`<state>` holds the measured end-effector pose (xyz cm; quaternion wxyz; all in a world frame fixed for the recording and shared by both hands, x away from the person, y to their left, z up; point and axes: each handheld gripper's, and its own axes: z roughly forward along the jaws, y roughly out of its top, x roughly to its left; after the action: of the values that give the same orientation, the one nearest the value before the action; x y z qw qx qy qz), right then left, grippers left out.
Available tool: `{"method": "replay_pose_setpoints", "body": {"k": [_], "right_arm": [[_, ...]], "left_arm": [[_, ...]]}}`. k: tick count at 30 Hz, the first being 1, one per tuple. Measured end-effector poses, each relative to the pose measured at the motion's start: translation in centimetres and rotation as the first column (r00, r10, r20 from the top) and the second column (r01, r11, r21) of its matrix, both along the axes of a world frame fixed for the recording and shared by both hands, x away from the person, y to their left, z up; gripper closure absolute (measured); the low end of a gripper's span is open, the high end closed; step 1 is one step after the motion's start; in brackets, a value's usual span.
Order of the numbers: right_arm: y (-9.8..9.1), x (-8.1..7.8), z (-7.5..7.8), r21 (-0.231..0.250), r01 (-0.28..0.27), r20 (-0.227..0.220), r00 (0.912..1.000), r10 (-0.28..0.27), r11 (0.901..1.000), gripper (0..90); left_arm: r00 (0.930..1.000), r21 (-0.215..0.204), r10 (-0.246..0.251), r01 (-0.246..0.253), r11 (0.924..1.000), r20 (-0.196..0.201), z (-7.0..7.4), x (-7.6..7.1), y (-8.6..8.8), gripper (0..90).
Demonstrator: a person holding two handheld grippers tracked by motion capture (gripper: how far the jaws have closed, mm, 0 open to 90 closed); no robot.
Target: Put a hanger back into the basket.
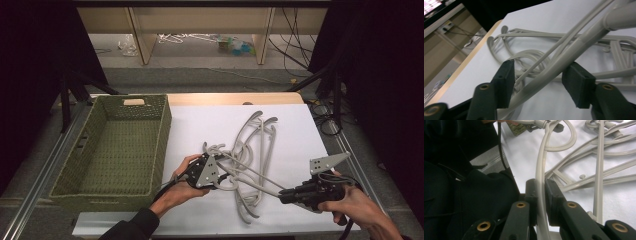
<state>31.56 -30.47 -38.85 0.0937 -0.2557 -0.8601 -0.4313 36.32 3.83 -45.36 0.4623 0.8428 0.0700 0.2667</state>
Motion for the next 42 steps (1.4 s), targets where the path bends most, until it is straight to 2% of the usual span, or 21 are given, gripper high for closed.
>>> {"method": "replay_pose_setpoints", "body": {"k": [3,9,10,16,18,22,24,25,28,29,31,32,33,34,35,36,37,38,40,41,42], "right_arm": [[0.0,0.0,0.0,-0.001,-0.005,0.001,1.0000,0.005,1.0000,81.7],[0.0,0.1,-0.2,-0.004,-0.012,0.012,0.9999,0.012,0.9999,81.7],[-0.1,0.1,-0.2,-0.004,-0.017,0.016,0.9997,0.017,0.9999,81.7],[-0.2,0.2,-0.3,-0.008,-0.029,0.015,0.9995,0.029,0.9995,81.6],[-0.3,0.2,-0.3,-0.009,-0.036,0.017,0.9992,0.036,0.9993,81.6],[-0.6,0.4,-0.4,0.000,-0.046,0.036,0.9983,0.046,0.9990,81.0],[-0.7,0.5,-0.4,-0.002,-0.044,0.043,0.9981,0.044,0.9990,80.6],[-0.8,0.5,-0.2,-0.025,-0.035,0.078,0.9962,0.037,0.9991,73.7],[-0.9,0.4,0.2,-0.045,-0.022,0.098,0.9948,0.027,0.9987,68.8],[-1.1,0.3,0.9,-0.058,0.016,0.151,0.9886,-0.007,0.9982,62.1],[-1.3,0.2,1.6,-0.059,0.064,0.203,0.9778,-0.051,0.9962,56.1],[-1.5,0.1,2.2,-0.053,0.105,0.239,0.9670,-0.089,0.9931,52.5],[-1.5,0.1,2.2,-0.053,0.105,0.239,0.9670,-0.089,0.9931,52.5],[-1.8,-0.1,3.2,-0.036,0.167,0.305,0.9408,-0.148,0.9853,49.0],[-1.8,-0.1,3.2,-0.036,0.167,0.305,0.9408,-0.148,0.9853,49.0],[-2.0,-0.4,4.0,-0.005,0.213,0.362,0.9109,-0.197,0.9769,44.8],[-2.0,-0.5,4.3,0.010,0.233,0.382,0.8981,-0.219,0.9725,44.4],[-2.0,-0.9,4.9,0.025,0.245,0.392,0.8894,-0.235,0.9691,44.9],[-1.9,-1.1,5.2,0.033,0.244,0.398,0.8865,-0.236,0.9693,44.3],[-1.7,-1.6,5.8,0.046,0.268,0.432,0.8631,-0.261,0.9622,40.3],[-1.6,-1.8,6.1,0.052,0.275,0.436,0.8586,-0.270,0.9600,40.0]], "left_arm": [[0.9997,0.031,-0.023,0.024,0.9992,-0.006,-0.3,0.4,0.1,48.9],[0.9943,0.082,-0.101,0.098,0.9918,0.033,-0.2,0.7,-0.1,57.6],[0.9902,0.118,-0.130,0.124,0.9853,0.050,0.0,0.7,-0.2,61.2],[0.9764,0.183,-0.192,0.171,0.9681,0.100,0.1,0.6,-0.4,66.5],[0.9630,0.260,-0.229,0.187,0.9473,0.142,0.4,0.3,-0.7,68.7],[0.9530,0.291,-0.252,0.197,0.9362,0.168,0.6,0.2,-1.0,71.2],[0.9521,0.289,-0.255,0.200,0.9363,0.169,0.7,0.1,-1.1,72.0],[0.9437,0.347,-0.279,0.205,0.9152,0.178,1.0,-0.3,-1.3,73.1],[0.9453,0.348,-0.272,0.198,0.9166,0.180,1.1,-0.8,-1.9,74.7],[0.9475,0.356,-0.270,0.197,0.9137,0.171,1.3,-1.0,-2.1,76.0],[0.9535,0.351,-0.256,0.188,0.9175,0.159,1.8,-1.1,-2.3,76.6],[0.9554,0.348,-0.249,0.183,0.9195,0.158,2.1,-1.2,-2.4,77.2],[0.9554,0.348,-0.249,0.183,0.9195,0.158,2.1,-1.2,-2.4,77.7],[0.9600,0.344,-0.238,0.176,0.9224,0.147,2.4,-1.3,-2.5,78.0],[0.9664,0.335,-0.222,0.168,0.9272,0.129,2.7,-1.3,-2.5,78.0],[0.9733,0.341,-0.200,0.151,0.9280,0.113,3.3,-1.4,-2.6,78.5],[0.9797,0.334,-0.175,0.133,0.9332,0.099,3.6,-1.4,-2.8,79.0],[0.9852,0.319,-0.154,0.122,0.9397,0.076,3.9,-1.3,-2.8,79.2],[0.9905,0.306,-0.130,0.111,0.9454,0.044,4.3,-1.2,-2.8,79.2],[0.9924,0.306,-0.120,0.106,0.9460,0.027,4.5,-1.2,-2.8,79.2],[0.9950,0.316,-0.100,0.094,0.9441,0.002,4.9,-1.0,-2.8,79.2]]}}
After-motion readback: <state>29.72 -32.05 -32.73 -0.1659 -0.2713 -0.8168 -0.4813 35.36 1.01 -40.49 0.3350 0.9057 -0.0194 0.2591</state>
